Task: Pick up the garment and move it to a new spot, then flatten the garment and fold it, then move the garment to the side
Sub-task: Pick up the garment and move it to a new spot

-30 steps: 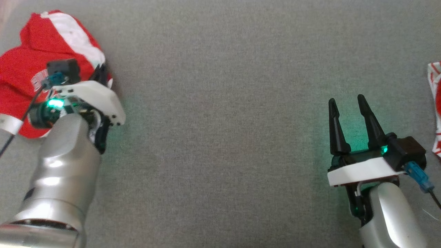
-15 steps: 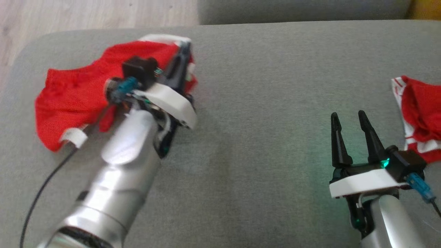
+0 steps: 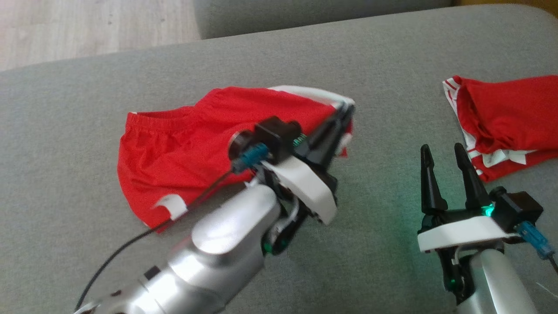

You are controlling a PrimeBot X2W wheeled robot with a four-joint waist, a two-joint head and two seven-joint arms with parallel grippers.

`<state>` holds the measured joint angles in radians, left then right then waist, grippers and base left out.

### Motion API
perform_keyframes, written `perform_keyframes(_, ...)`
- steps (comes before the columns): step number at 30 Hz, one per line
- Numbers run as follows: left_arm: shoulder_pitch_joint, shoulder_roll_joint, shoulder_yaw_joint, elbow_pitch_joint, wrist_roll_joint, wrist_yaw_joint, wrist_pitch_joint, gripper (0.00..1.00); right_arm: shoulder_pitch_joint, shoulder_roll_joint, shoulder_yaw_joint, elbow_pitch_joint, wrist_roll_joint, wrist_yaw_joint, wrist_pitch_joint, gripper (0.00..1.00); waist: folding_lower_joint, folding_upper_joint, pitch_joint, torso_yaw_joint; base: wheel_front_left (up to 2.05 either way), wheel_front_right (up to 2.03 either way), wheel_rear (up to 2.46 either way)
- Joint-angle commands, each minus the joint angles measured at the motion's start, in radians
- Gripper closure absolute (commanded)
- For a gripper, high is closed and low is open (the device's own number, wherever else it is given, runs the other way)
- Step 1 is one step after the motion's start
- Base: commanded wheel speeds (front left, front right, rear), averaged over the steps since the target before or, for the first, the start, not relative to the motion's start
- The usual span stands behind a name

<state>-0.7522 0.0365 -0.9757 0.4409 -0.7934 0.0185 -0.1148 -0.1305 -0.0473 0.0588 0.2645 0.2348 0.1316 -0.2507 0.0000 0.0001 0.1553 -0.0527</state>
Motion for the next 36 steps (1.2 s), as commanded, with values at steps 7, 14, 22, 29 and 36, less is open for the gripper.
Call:
perform_keyframes(7, -0.064, 0.014, -0.122, -0.056, -0.080, 0.062, -0.043, 0.00, -0.026, -0.003, 0.012, -0.031, 0.012, -0.001, -0.011, 0.00, 0.0000, -0.0001, 0.025, -0.009, 0.00, 0.00, 0.00)
perform_keyframes(14, -0.095, 0.014, -0.137, -0.006, -0.107, 0.085, -0.109, 0.00, -0.021, -0.003, -0.001, -0.029, 0.001, -0.001, -0.011, 0.00, 0.0000, -0.0001, 0.010, 0.046, 0.00, 0.00, 0.00)
perform_keyframes(22, -0.091, 0.087, 0.008, 0.020, -0.018, 0.133, -0.146, 0.00, -0.005, -0.003, -0.016, -0.035, -0.019, -0.001, -0.011, 0.00, 0.0000, -0.0001, -0.020, 0.119, 0.00, 0.00, 0.00)
perform_keyframes(29, 0.128, 0.228, 0.223, -0.102, 0.131, 0.184, -0.147, 0.00, 0.021, -0.003, -0.022, -0.042, -0.025, -0.001, -0.011, 0.00, 0.0000, -0.0001, -0.043, 0.163, 0.00, 0.00, 0.00)
perform_keyframes(36, 0.385, 0.233, 0.377, -0.169, 0.201, 0.185, -0.147, 0.00, 0.040, -0.003, -0.022, -0.042, -0.035, -0.001, -0.011, 0.00, 0.0000, -0.0001, -0.039, 0.195, 0.00, 0.00, 0.00)
